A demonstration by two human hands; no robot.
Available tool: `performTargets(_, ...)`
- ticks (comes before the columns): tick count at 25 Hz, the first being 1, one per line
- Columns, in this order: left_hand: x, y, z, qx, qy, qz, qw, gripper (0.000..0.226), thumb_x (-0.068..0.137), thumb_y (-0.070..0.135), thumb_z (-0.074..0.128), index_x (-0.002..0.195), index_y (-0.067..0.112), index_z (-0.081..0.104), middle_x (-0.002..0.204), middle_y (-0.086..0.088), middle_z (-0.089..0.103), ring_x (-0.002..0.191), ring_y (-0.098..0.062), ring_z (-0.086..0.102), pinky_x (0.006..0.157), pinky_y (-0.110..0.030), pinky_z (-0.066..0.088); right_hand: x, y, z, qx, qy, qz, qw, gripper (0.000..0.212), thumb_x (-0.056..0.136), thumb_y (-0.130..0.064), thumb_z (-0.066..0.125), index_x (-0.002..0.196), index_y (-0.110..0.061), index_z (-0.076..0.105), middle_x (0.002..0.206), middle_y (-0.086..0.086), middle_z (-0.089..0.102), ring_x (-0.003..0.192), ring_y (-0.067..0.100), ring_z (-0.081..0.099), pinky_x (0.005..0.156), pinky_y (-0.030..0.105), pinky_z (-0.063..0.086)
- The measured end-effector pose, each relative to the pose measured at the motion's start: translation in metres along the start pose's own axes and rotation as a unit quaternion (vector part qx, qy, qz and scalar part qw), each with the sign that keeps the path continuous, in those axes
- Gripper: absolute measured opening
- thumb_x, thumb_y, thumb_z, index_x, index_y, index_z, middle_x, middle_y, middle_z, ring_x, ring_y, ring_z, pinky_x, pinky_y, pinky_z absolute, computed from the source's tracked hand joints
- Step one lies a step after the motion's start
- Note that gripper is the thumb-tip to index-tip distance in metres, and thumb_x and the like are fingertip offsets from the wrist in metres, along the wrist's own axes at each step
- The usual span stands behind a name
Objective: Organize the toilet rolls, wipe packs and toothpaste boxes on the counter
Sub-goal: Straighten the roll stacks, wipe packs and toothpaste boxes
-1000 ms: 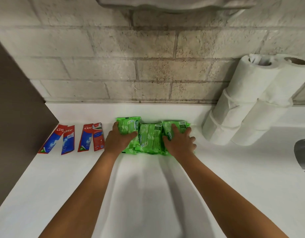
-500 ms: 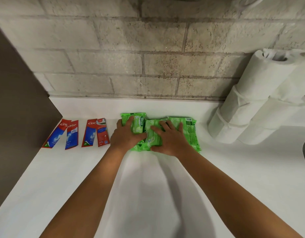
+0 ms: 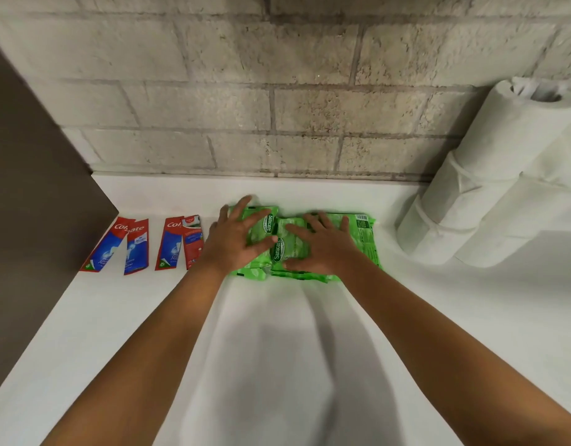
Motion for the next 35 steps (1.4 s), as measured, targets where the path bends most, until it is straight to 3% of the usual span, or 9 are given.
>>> performTargets(3,0.007,-0.004,0.010,-0.083,-0.106,-0.023,0.991,0.084,0.071,0.048,0.071,0.143,0.038,0.030,0.159,0.003,0.004,0.145,-0.021,0.017,0.114,-0.032,0.022,0.004,0.004,0.006,-0.018,-0.027,0.005,0.999,0.089,0.072,-0.080,0.039,0.146,-0.044,0.005,0.160,0.000,0.000,0.148,0.024,-0.004,0.113,0.064,-0.003)
performTargets(6,0.014,-0.003,0.010,-0.088,-0.148,-0.031,0.985,0.091,0.068,0.028,0.080,0.143,0.036,0.028,0.156,0.000,0.003,0.143,-0.021,0.020,0.110,-0.028,0.026,0.006,0.005,0.007,-0.022,-0.031,0.002,0.999,0.090,0.072,-0.080,0.040,0.146,-0.044,0.003,0.160,0.000,0.000,0.148,0.023,-0.004,0.112,0.064,-0.003)
performTargets(10,0.017,-0.006,0.010,-0.069,-0.204,-0.041,0.976,0.107,0.064,0.030,0.082,0.146,0.039,0.014,0.156,0.003,-0.007,0.145,-0.024,0.014,0.113,-0.033,0.025,0.007,0.004,0.011,-0.033,-0.027,-0.003,0.999,0.094,0.069,-0.082,0.041,0.145,-0.044,0.001,0.160,0.002,0.001,0.148,0.023,-0.003,0.111,0.066,-0.003)
performTargets(14,0.011,-0.009,0.008,0.062,-0.285,-0.032,0.956,0.136,0.054,0.034,0.088,0.144,0.043,-0.013,0.154,0.002,-0.026,0.147,-0.026,0.006,0.116,-0.042,0.027,0.006,0.002,0.006,-0.041,-0.030,-0.002,0.999,0.100,0.065,-0.084,0.042,0.146,-0.042,0.002,0.160,0.003,0.001,0.148,0.025,-0.002,0.112,0.065,0.000)
performTargets(18,0.010,-0.010,0.007,0.098,-0.214,0.024,0.972,0.130,0.055,0.022,0.087,0.146,0.042,-0.002,0.156,-0.006,-0.015,0.137,-0.032,0.034,0.106,-0.038,0.041,0.004,-0.003,0.010,-0.070,-0.028,-0.001,0.997,0.114,0.057,-0.085,0.051,0.147,-0.037,-0.001,0.159,0.010,-0.001,0.147,0.031,-0.002,0.114,0.061,0.000)
performTargets(24,0.020,-0.011,0.009,0.038,-0.139,0.077,0.987,0.116,0.057,0.023,0.087,0.147,0.037,0.015,0.157,-0.007,-0.001,0.140,-0.028,0.030,0.110,-0.035,0.036,0.010,-0.006,0.009,-0.059,0.000,0.004,0.998,0.106,0.063,-0.074,0.058,0.147,-0.037,0.005,0.159,0.008,0.005,0.146,0.034,0.005,0.114,0.060,0.005)
performTargets(28,0.015,-0.013,0.001,0.033,-0.167,0.081,0.982,0.113,0.060,0.020,0.086,0.147,0.037,0.014,0.156,-0.006,0.002,0.143,-0.025,0.022,0.110,-0.028,0.029,0.011,-0.006,0.011,-0.059,-0.011,-0.002,0.998,0.105,0.066,-0.073,0.057,0.148,-0.037,0.001,0.160,0.007,-0.001,0.146,0.036,0.000,0.115,0.059,0.003)
performTargets(32,0.012,-0.014,0.002,0.067,-0.182,0.062,0.979,0.120,0.055,0.028,0.088,0.146,0.041,0.010,0.156,-0.002,0.000,0.141,-0.028,0.024,0.113,-0.040,0.033,0.011,-0.006,0.010,-0.061,-0.014,-0.006,0.998,0.105,0.067,-0.073,0.057,0.148,-0.037,-0.001,0.160,0.008,-0.004,0.146,0.036,-0.002,0.115,0.059,0.002)
performTargets(35,0.014,-0.009,0.006,0.066,-0.173,0.061,0.981,0.124,0.054,0.028,0.088,0.147,0.040,0.008,0.157,-0.002,-0.005,0.140,-0.027,0.028,0.110,-0.037,0.036,0.013,-0.005,0.010,-0.065,-0.011,-0.005,0.998,0.107,0.066,-0.074,0.056,0.148,-0.036,-0.002,0.160,0.009,-0.003,0.146,0.036,-0.001,0.115,0.058,0.002)
Point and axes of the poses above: each hand's wrist, its own x-axis towards the middle knuckle, its own z-axis out of the palm, y = z × x, the point moved 5 cm from there along x, towards the middle knuckle
